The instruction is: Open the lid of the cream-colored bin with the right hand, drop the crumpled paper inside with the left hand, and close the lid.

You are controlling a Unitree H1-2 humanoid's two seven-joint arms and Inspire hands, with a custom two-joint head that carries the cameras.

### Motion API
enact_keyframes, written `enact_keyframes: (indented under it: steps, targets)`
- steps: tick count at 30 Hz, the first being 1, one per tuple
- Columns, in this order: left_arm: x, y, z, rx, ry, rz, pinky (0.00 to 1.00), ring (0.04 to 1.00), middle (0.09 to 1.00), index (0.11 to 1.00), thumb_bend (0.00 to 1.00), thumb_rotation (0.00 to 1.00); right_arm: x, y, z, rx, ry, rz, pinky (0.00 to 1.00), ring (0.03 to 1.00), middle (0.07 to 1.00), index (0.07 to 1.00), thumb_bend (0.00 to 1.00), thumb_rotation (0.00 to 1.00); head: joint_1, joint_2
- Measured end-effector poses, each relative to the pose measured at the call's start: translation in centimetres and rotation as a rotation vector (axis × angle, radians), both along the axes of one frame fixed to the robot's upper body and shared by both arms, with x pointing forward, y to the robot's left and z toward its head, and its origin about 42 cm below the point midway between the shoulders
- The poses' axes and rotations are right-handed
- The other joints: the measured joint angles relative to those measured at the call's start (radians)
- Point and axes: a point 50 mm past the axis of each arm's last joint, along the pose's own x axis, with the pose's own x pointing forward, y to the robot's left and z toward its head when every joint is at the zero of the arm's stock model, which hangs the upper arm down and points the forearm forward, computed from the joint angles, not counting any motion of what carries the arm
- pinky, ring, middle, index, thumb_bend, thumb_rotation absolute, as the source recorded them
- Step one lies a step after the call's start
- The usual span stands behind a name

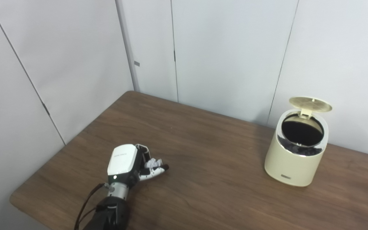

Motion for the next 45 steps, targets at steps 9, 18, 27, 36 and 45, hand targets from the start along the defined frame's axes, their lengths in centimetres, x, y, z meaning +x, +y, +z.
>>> enact_keyframes:
  steps: [9,18,27,36,45]
  targets:
    - [0.0,-2.8,1.6,-0.017,-0.014,-0.094,0.08,0.131,0.193,0.245,0.42,0.26,0.0,0.7,-0.2,0.001,0.0,0.001,0.58,0.705,0.707,0.677,0.03,0.42,-0.026,-0.018]
    - [0.7,-4.0,5.8,0.057,-0.131,-0.201,0.08,0.13,0.191,0.244,0.43,0.56,0.2,1.6,-0.4,-0.025,-0.01,0.008,0.6,0.722,0.723,0.683,0.01,0.42,-0.051,-0.029]
    - [1.9,-6.9,12.8,0.193,-0.254,-0.284,0.06,0.112,0.181,0.23,0.45,0.75,0.0,3.4,0.3,-0.031,-0.026,0.002,0.63,0.747,0.741,0.689,0.0,0.49,-0.106,-0.04]
    - [4.2,-12.2,17.9,0.218,-0.365,-0.375,0.03,0.082,0.156,0.216,0.36,0.54,-0.4,5.0,1.0,-0.048,-0.017,-0.01,0.67,0.775,0.764,0.71,0.0,0.26,-0.175,-0.057]
    - [6.5,-15.0,17.5,0.217,-0.343,-0.417,0.04,0.088,0.161,0.233,0.37,0.58,-0.6,6.1,1.4,-0.046,-0.009,-0.026,0.73,0.809,0.791,0.728,0.07,0.78,-0.227,-0.071]
